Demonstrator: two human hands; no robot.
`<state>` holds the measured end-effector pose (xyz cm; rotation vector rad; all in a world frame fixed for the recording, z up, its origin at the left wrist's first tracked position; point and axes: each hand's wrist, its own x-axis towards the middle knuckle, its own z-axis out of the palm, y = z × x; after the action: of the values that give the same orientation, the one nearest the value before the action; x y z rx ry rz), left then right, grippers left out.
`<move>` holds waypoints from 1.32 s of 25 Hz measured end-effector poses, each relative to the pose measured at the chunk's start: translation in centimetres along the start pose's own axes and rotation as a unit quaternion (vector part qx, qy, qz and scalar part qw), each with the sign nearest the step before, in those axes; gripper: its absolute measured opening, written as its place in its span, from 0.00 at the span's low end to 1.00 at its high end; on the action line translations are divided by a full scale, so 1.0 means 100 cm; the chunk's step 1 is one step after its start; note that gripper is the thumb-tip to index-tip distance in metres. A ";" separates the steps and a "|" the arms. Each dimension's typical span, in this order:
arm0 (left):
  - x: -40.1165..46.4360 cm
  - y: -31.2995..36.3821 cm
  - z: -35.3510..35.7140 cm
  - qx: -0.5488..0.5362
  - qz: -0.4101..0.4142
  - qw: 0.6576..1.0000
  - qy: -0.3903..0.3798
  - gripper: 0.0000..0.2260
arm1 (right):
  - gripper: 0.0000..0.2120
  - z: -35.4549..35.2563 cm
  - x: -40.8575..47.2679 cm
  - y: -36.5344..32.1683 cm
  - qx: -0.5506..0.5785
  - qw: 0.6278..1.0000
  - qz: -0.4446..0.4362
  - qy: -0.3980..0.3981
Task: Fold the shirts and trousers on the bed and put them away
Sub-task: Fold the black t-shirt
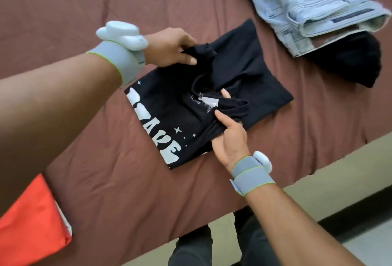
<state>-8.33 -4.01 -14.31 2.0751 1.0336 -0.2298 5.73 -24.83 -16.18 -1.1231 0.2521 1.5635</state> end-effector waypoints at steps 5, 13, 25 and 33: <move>0.057 0.025 0.000 -0.259 0.023 0.961 0.090 0.18 | 0.20 -0.023 0.021 -0.068 0.047 0.993 -0.066 0.089; 0.099 0.039 0.030 -0.310 0.028 0.936 0.162 0.10 | 0.08 -0.036 0.038 -0.089 -0.049 0.946 -0.194 0.256; -0.034 -0.011 0.030 -0.071 -0.163 0.984 0.011 0.20 | 0.37 -0.017 -0.015 -0.003 -0.215 0.929 -0.047 0.297; -0.102 -0.045 0.049 -0.162 -0.163 0.973 0.016 0.11 | 0.40 -0.012 -0.027 0.048 -0.334 0.920 -0.114 0.169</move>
<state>-17.45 -12.02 -15.41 1.6172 1.3342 -0.1785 1.97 -29.00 -16.68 -1.8880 -0.2057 1.2592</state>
